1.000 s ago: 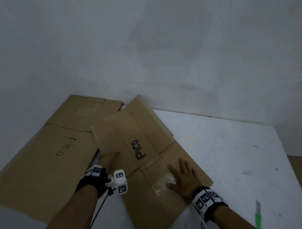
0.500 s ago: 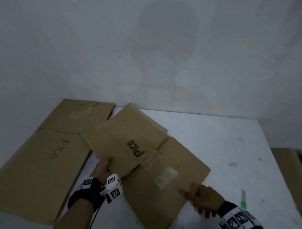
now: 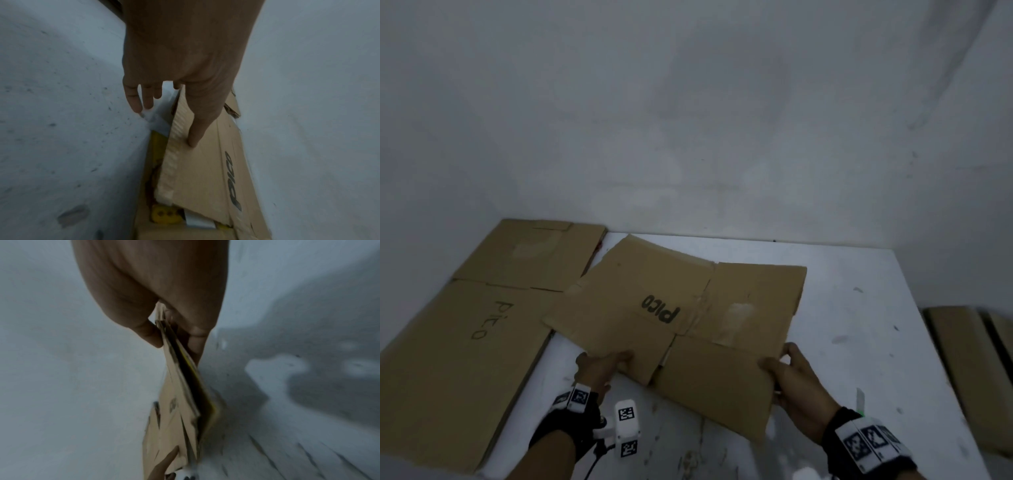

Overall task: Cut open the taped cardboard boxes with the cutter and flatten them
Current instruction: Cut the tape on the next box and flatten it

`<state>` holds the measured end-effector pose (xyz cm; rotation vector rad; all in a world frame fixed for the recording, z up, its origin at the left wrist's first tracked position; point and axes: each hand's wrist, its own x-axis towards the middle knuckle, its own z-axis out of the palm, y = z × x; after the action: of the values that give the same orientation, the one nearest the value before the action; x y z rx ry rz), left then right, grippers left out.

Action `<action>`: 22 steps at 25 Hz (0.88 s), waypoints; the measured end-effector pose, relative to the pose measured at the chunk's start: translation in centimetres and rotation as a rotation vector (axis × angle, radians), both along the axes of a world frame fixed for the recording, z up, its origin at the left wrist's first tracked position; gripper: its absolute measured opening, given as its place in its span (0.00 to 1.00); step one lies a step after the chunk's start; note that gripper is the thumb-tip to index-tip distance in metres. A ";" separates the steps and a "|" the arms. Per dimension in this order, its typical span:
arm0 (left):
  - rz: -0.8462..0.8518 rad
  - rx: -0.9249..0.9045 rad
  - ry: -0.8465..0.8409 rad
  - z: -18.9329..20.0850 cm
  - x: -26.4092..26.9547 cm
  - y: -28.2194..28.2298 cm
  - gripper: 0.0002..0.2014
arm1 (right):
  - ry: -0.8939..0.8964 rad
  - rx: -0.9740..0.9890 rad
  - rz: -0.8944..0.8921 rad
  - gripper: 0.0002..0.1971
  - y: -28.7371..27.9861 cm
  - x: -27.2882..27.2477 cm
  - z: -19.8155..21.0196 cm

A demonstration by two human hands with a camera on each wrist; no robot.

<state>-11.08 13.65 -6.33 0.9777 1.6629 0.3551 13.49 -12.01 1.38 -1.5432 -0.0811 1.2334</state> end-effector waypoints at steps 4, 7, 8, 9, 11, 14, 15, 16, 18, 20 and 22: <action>0.031 0.109 0.090 2.8 1.3 0.4 0.71 | -0.241 0.148 0.041 0.05 1.0 1.7 4.5; 0.037 0.215 0.065 4.7 1.4 1.6 0.69 | -0.390 0.235 0.077 0.03 1.2 3.3 8.6; 0.008 0.267 0.090 4.2 1.3 2.7 0.70 | -0.445 0.261 0.086 0.02 1.3 3.9 10.1; -0.028 0.330 0.122 3.5 1.1 3.8 0.70 | -0.504 0.290 0.100 0.02 1.4 4.6 11.6; -0.161 0.418 0.169 3.7 1.7 4.5 0.63 | -0.626 0.336 0.120 0.03 1.8 5.9 14.6; -0.310 0.471 0.099 8.9 4.3 2.4 0.49 | -0.734 0.409 0.175 0.04 2.7 7.3 18.5; -0.319 0.420 0.100 9.1 4.6 2.4 0.48 | -0.749 0.436 0.208 0.04 3.0 7.4 19.7; -0.312 0.389 0.077 9.4 4.9 2.4 0.49 | -0.759 0.462 0.238 0.04 3.3 7.7 20.8; -0.254 0.360 0.010 10.3 5.1 2.3 0.47 | -0.751 0.513 0.291 0.04 3.9 8.1 23.0; -0.180 0.319 -0.095 11.0 4.5 2.1 0.43 | -0.743 0.580 0.336 0.05 4.6 8.7 25.0; -0.125 0.236 -0.170 11.3 2.9 1.8 0.47 | -0.735 0.631 0.377 0.07 5.5 9.3 26.8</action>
<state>-8.19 15.46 4.96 1.1865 1.4206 0.5446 22.77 -6.53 28.20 -1.3557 -1.1684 0.7333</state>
